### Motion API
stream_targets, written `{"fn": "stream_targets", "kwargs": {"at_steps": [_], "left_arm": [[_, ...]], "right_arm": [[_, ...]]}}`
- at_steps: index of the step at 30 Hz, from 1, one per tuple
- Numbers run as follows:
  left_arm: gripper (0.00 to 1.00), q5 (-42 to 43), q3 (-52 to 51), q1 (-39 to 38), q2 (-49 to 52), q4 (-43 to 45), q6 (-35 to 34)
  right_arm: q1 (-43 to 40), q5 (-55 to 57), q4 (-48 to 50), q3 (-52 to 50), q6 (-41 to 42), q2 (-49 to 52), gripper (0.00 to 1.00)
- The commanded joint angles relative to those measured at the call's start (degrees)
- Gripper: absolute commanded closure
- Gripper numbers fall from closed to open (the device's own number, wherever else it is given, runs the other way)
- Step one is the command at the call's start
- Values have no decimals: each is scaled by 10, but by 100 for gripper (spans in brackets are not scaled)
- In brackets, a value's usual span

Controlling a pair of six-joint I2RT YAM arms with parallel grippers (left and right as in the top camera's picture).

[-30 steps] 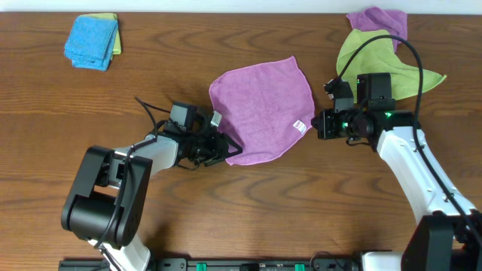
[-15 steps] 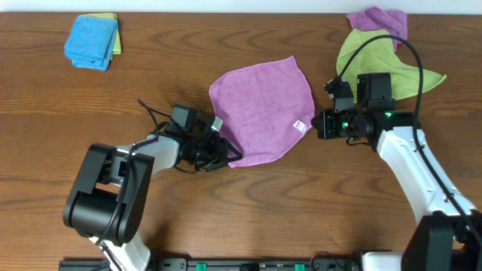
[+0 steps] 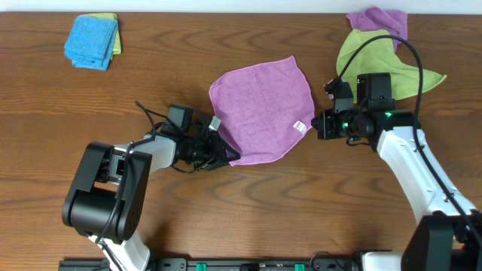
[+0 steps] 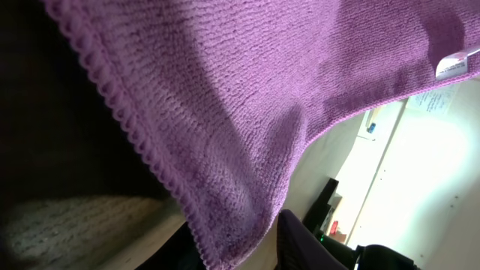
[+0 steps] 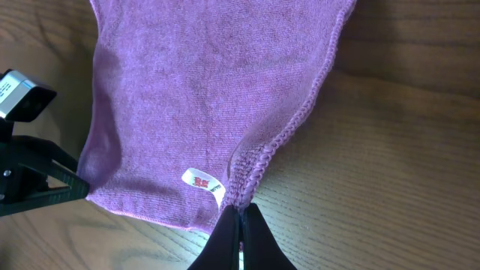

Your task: Fold the cloth

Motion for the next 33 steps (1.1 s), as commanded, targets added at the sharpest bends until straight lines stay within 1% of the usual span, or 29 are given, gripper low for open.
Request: {"fn": "stream_targets", "kwargs": {"at_steps": [1,5,12,18,20,26,33], "left_arm": [[71,12,-5,2,10,2,2],[75,14,-5,2,10,2,2],[77,29,-5,2,10,2,2],[92,32,-5,2,10,2,2],[94,32,-5,2,10,2,2],[94,32,-4,2,10,8,1],[94,24,7,22,-14,53,1]], "right_arm": [[4,2,1,15,8,-4,98],[4,2,1,15,13,-4,99],[4,2,0,15,13,-4,99],[4,2,1,15,13,-4,99],[4,2,1,15,13,-4,99],[4,2,1,15,17,-4,99],[4,2,3,15,17,-4,99]]}}
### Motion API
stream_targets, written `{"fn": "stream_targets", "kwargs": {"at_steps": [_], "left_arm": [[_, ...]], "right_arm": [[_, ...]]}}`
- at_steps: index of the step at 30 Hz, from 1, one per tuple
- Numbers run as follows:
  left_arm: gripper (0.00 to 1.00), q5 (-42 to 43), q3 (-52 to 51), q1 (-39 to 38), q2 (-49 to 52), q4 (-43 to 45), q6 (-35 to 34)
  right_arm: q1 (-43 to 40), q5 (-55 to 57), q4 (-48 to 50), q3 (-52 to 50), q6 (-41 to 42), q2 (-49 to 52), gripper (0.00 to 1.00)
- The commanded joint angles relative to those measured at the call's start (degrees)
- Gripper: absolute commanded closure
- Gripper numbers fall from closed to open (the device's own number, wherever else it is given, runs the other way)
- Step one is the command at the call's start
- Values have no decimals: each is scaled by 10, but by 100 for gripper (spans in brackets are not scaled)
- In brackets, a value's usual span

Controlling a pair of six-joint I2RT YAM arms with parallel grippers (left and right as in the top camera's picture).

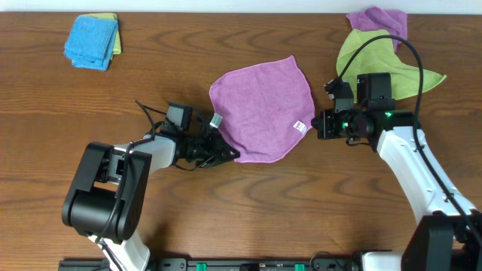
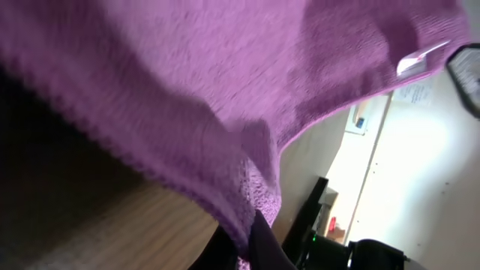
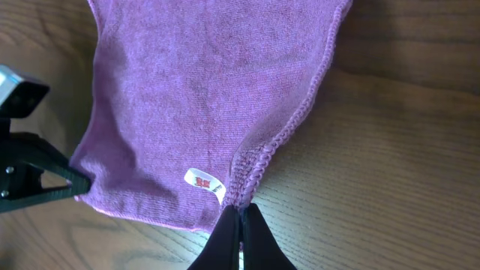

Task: Fold the cloth
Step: 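Carry both near corners forward over the cloth toward the far edge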

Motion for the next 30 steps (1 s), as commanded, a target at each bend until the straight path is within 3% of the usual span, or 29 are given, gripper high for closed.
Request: {"fn": "stream_targets", "kwargs": {"at_steps": [1,7,20,30], "left_arm": [[94,-13,12,22,-22,7,2],[94,-109,48,44,-45,7,6],[94,-184,116,57,-45,-30,38],[94,-244,174,64,-22,-25,49]], "right_arm": [[4,3,5,15,6,-4,99],[11,57,37,15,21,0,98],[82,63,107,15,89,57,98],[85,107,230,16,133,95,98]]}}
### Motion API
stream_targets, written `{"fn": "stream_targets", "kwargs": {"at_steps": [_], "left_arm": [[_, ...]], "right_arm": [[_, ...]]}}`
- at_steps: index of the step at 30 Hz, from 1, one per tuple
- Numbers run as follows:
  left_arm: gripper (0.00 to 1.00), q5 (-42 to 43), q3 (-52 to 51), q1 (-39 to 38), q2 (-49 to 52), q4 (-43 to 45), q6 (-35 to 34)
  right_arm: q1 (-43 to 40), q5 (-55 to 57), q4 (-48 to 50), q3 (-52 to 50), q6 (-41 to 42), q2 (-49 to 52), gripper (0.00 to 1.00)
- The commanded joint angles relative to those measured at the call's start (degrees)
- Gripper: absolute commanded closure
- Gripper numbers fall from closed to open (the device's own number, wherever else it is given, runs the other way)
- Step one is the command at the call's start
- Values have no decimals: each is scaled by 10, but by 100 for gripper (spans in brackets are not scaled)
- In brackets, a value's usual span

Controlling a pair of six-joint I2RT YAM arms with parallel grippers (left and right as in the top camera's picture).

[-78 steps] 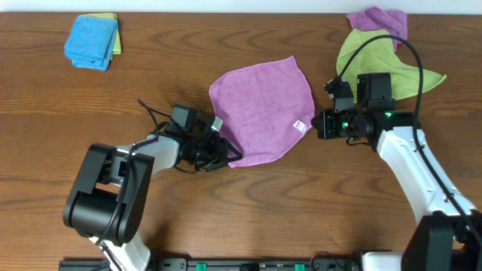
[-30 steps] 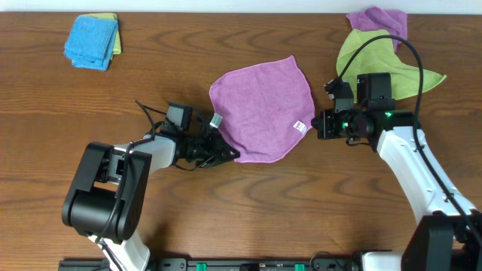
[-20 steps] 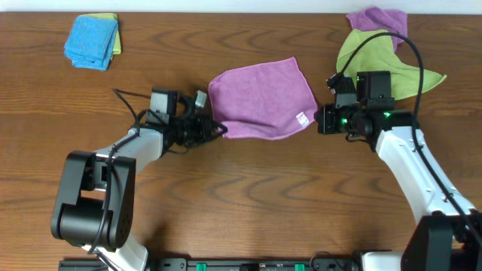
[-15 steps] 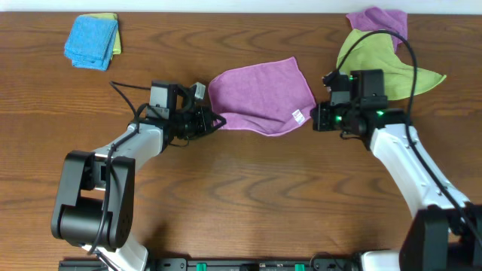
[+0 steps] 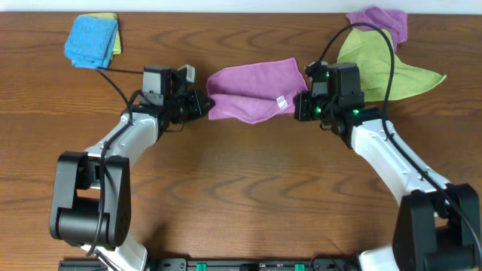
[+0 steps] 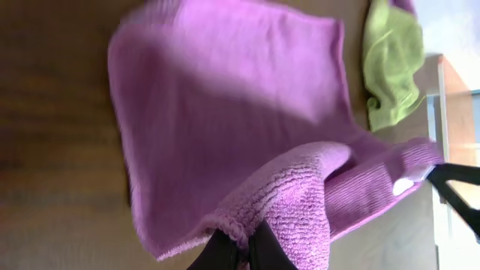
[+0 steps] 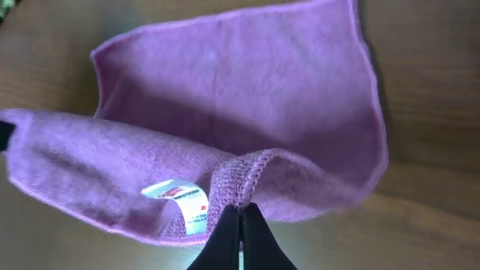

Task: Fold the cloth
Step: 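Carry both near corners forward over the cloth toward the far edge, then carry both held corners forward over the purple cloth toward the far edge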

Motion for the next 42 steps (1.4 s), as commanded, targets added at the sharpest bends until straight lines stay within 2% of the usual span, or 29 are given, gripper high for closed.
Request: {"fn": "stream_targets", "kwargs": {"at_steps": [1,10,16,25,42], "left_arm": [[94,-25,33,3,16,3,17],[94,-38,115,3,89,4,23],[94,-38,181,3,148,2,23],[95,-57,205,19,154,0,27],[94,-34,208,19,175,1,29]], "right_arm": [[-2,13,20,9,23,30,98],[-5,39,123,17,36,72,98],[-8,44,148,68,38,130,98],[-13,61,144,152,43,185,99],[-14,104,99,153,49,187,99]]}}
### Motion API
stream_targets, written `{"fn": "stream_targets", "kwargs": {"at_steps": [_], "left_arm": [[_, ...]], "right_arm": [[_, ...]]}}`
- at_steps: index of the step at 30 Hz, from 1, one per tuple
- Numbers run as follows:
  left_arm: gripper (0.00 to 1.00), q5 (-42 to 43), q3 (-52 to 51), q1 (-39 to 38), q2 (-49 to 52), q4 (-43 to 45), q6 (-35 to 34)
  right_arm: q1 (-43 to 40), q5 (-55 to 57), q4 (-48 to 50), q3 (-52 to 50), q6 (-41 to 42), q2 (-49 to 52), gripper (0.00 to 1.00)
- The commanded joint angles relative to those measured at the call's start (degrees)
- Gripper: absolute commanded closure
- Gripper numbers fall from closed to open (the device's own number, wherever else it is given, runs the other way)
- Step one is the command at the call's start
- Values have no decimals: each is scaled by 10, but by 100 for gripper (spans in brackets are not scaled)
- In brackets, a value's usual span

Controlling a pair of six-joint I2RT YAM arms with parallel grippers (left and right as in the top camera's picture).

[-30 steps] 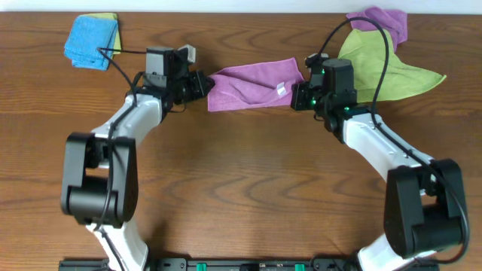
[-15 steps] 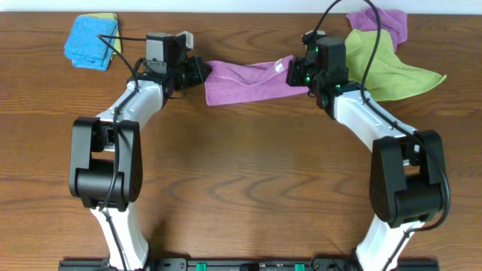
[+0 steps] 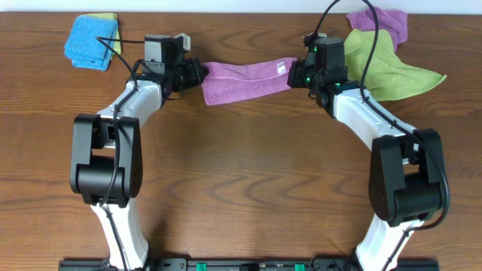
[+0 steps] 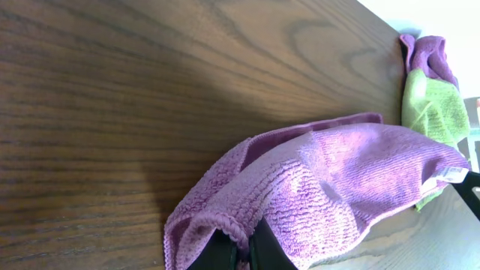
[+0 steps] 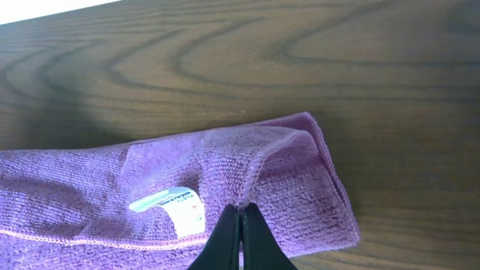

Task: Fold the cloth
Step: 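Carry both held corners forward over the purple cloth toward the far edge, then lower the held corners onto the far edge to complete the fold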

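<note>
The purple cloth (image 3: 245, 79) lies doubled over as a narrow band near the table's far edge, stretched between both grippers. My left gripper (image 3: 197, 75) is shut on its left end (image 4: 247, 225), where the edge folds over the fingers. My right gripper (image 3: 295, 74) is shut on its right end (image 5: 247, 199), beside the white label (image 5: 169, 204). The cloth's far edge (image 4: 315, 127) rests on the wood under the top layer.
A green cloth (image 3: 384, 60) and another purple cloth (image 3: 380, 19) lie bunched at the far right, close behind my right arm. A folded blue cloth on a green one (image 3: 92, 39) sits at the far left corner. The wooden table (image 3: 241, 181) stretches out in front.
Both grippers have moved farther toward the table's far edge with their corners. The cloth, then half turned over, now lies doubled as a thin band.
The cloth first lay flat at the table's middle with each gripper shut on a near corner. Those corners were then held above and over the cloth toward the back. The near half is now over the far half.
</note>
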Motion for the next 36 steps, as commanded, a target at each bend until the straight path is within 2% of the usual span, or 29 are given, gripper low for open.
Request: {"fn": "stream_targets", "kwargs": {"at_steps": [1,7,12,19,36], "left_arm": [[94,17,16,-2,10,2,12],[94,19,19,-33,10,-1,12],[94,-58,18,-55,11,-32,21],[94,-104,18,-54,11,-33,21],[94,-105,18,-54,15,-107,21]], "right_arm": [[-12,19,-3,7,6,7,98],[-28,19,-9,7,15,13,98],[-31,19,-41,7,14,14,99],[-31,19,-47,7,12,15,99],[-31,19,-39,7,8,41,99]]}}
